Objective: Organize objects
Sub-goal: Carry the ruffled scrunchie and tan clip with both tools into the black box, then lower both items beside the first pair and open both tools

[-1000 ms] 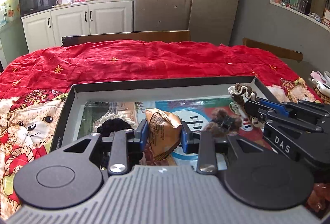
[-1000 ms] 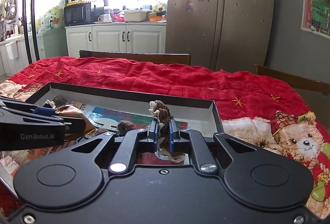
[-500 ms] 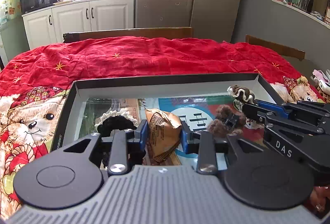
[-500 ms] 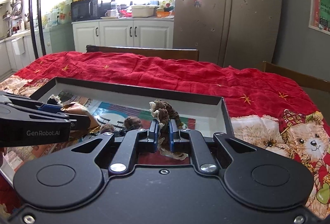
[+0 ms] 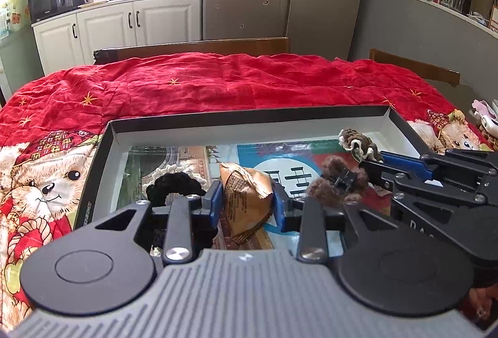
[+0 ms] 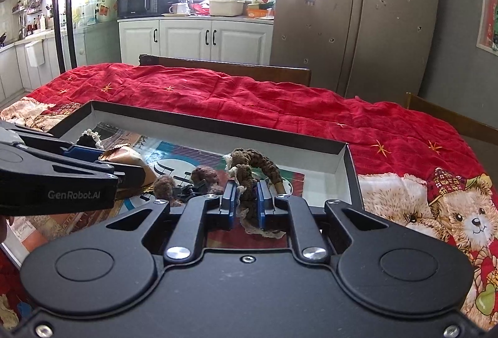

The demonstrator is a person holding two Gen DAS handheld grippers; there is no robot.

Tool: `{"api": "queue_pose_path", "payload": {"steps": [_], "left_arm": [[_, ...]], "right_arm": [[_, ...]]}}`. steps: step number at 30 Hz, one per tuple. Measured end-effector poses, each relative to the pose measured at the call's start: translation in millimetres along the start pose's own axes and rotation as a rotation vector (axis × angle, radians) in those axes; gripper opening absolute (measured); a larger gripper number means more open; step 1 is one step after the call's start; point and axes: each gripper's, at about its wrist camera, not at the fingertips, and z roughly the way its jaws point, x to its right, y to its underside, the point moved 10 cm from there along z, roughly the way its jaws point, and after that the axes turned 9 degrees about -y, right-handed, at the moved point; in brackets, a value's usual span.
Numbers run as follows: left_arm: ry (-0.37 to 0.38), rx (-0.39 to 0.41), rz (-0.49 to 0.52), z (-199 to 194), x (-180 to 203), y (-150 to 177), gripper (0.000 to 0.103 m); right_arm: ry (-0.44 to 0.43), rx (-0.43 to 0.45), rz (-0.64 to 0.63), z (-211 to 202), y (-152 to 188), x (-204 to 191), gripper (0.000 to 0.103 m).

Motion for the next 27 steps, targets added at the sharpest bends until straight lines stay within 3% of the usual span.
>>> {"api": "queue_pose_path", "payload": {"steps": [3, 7, 14, 21, 27], "left_arm": [[-0.001, 0.000, 0.003, -0.1, 0.3, 0.0, 0.043], [-0.005, 0.003, 0.001, -0.8, -0.5, -0.1, 0.053], [-0.009, 0.011, 0.007, -3.5, -0.4, -0.9, 0.054], [-0.006, 0.019, 0.009, -8.8, 1.3, -2.8, 0.059], [-0.005, 0.029, 0.015, -13.6, 2.3, -4.5, 0.062]], "right_arm": [[0.002, 0.000, -0.001, -0.3, -0.2, 0.1, 0.014], [0.003, 0.003, 0.005, -0.2, -1.2, 1.0, 0.016], [0.012, 0.008, 0.016, -1.4, -2.3, 2.5, 0.023], [0.010, 0.023, 0.025, -5.5, -4.4, 4.2, 0.039], [0.009, 0.033, 0.031, -7.9, -5.6, 5.4, 0.041]]}}
